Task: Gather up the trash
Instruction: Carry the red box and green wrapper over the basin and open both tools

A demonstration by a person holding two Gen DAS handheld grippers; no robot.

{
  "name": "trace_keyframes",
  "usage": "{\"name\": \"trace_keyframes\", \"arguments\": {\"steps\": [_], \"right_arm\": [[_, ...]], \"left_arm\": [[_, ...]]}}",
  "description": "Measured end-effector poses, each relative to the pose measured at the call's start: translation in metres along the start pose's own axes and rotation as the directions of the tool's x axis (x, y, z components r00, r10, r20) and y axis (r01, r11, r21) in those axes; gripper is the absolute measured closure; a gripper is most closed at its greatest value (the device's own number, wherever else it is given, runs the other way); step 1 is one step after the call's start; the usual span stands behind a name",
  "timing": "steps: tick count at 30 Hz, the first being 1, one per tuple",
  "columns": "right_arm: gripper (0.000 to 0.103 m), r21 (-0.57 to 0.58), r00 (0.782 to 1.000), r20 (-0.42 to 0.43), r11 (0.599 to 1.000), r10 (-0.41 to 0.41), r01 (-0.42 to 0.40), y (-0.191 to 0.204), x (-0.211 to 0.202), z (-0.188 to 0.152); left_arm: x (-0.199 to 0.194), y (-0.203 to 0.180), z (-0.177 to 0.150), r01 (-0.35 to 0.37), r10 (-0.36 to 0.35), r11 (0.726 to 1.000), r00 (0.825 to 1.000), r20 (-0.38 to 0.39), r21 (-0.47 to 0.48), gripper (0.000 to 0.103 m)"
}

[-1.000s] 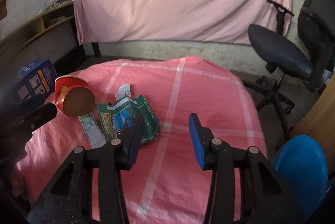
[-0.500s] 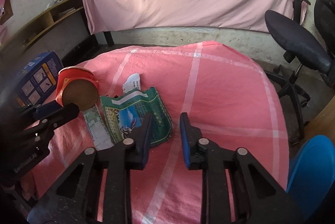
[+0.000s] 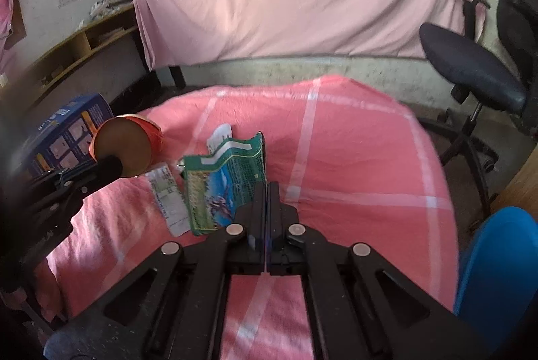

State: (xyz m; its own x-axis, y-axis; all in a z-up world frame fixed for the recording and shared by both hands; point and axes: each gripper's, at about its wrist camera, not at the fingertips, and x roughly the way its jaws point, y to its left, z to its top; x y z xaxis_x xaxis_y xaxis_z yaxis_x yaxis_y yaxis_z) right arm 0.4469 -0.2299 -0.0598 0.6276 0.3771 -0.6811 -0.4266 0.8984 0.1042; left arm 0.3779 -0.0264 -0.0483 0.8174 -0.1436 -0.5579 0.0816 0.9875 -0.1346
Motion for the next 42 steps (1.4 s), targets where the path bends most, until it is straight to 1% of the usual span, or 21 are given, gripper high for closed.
{"name": "trace_keyframes", "arguments": {"steps": [5,8,10,12,13,15,16,17,18,21,23,24,25,26,27,29,31,33,36,39,42], "right_arm": [[0.090,-0.010,0.994,0.104,0.999,-0.035,0.036,0.004,-0.034,-0.011],[0.090,-0.026,0.981,0.180,0.997,-0.072,0.078,0.010,-0.057,-0.018],[0.090,-0.030,0.964,0.247,0.994,-0.096,0.107,0.011,-0.076,-0.022],[0.090,-0.024,0.936,0.328,0.990,-0.125,0.140,0.012,-0.099,-0.025],[0.090,-0.016,0.926,0.353,0.988,-0.136,0.152,0.012,-0.107,-0.026],[0.090,0.031,0.893,0.419,0.985,-0.167,0.170,0.008,-0.130,-0.031],[0.090,0.047,0.882,0.437,0.983,-0.180,0.177,0.007,-0.137,-0.032],[0.090,0.070,0.862,0.465,0.979,-0.203,0.193,0.004,-0.147,-0.034],[0.090,0.097,0.833,0.501,0.971,-0.236,0.217,0.001,-0.160,-0.038],[0.090,0.159,0.761,0.572,0.951,-0.307,0.265,-0.008,-0.189,-0.043],[0.090,0.205,0.707,0.609,0.932,-0.360,0.297,-0.016,-0.208,-0.047],[0.090,0.234,0.675,0.625,0.919,-0.393,0.318,-0.022,-0.218,-0.049],[0.090,0.253,0.656,0.630,0.909,-0.416,0.332,-0.027,-0.224,-0.051],[0.090,0.267,0.642,0.633,0.901,-0.432,0.343,-0.031,-0.229,-0.052],[0.090,0.291,0.622,0.634,0.887,-0.459,0.358,-0.038,-0.236,-0.054],[0.090,0.323,0.606,0.624,0.868,-0.494,0.376,-0.048,-0.243,-0.058],[0.090,0.351,0.596,0.608,0.851,-0.525,0.392,-0.059,-0.248,-0.063],[0.090,0.378,0.594,0.576,0.828,-0.561,0.415,-0.073,-0.251,-0.069],[0.090,0.410,0.600,0.526,0.798,-0.603,0.442,-0.091,-0.256,-0.085],[0.090,0.438,0.611,0.470,0.769,-0.638,0.466,-0.110,-0.258,-0.095],[0.090,0.468,0.639,0.395,0.743,-0.660,0.478,-0.134,-0.256,-0.105]], "left_arm": [[-0.022,-0.012,-0.007,0.009,-0.010,1.000,0.999,0.049,0.011,0.095],[-0.037,-0.021,-0.011,0.011,-0.013,1.000,0.997,0.077,0.018,0.095],[-0.048,-0.028,-0.012,0.012,-0.016,0.999,0.995,0.101,0.033,0.095],[-0.060,-0.038,-0.010,0.015,-0.022,0.999,0.991,0.135,0.052,0.095],[-0.065,-0.043,-0.008,0.018,-0.027,0.998,0.989,0.149,0.059,0.095],[-0.075,-0.055,-0.003,0.028,-0.041,0.997,0.984,0.175,0.072,0.095],[-0.079,-0.062,0.000,0.034,-0.049,0.996,0.981,0.187,0.080,0.095],[-0.084,-0.070,0.004,0.043,-0.060,0.995,0.977,0.204,0.089,0.095],[-0.088,-0.078,0.008,0.051,-0.072,0.994,0.973,0.221,0.100,0.095],[-0.098,-0.103,0.015,0.070,-0.106,0.988,0.959,0.263,0.141,0.095],[-0.103,-0.120,0.018,0.088,-0.133,0.982,0.950,0.282,0.166,0.095],[-0.105,-0.129,0.019,0.098,-0.148,0.979,0.945,0.291,0.181,0.095],[-0.107,-0.137,0.020,0.106,-0.161,0.975,0.941,0.296,0.193,0.095],[-0.108,-0.147,0.021,0.119,-0.178,0.971,0.937,0.300,0.207,0.095],[-0.108,-0.157,0.021,0.131,-0.196,0.966,0.933,0.302,0.221,0.095],[-0.109,-0.174,0.022,0.155,-0.228,0.957,0.926,0.301,0.246,0.095],[-0.105,-0.192,0.024,0.178,-0.258,0.946,0.920,0.295,0.270,0.095],[-0.100,-0.209,0.026,0.204,-0.288,0.935,0.915,0.284,0.291,0.095],[-0.091,-0.236,0.024,0.241,-0.329,0.916,0.910,0.253,0.322,0.095],[-0.077,-0.265,0.020,0.281,-0.363,0.896,0.910,0.200,0.345,0.095],[-0.066,-0.284,0.014,0.311,-0.380,0.883,0.914,0.145,0.351,0.095]]}}
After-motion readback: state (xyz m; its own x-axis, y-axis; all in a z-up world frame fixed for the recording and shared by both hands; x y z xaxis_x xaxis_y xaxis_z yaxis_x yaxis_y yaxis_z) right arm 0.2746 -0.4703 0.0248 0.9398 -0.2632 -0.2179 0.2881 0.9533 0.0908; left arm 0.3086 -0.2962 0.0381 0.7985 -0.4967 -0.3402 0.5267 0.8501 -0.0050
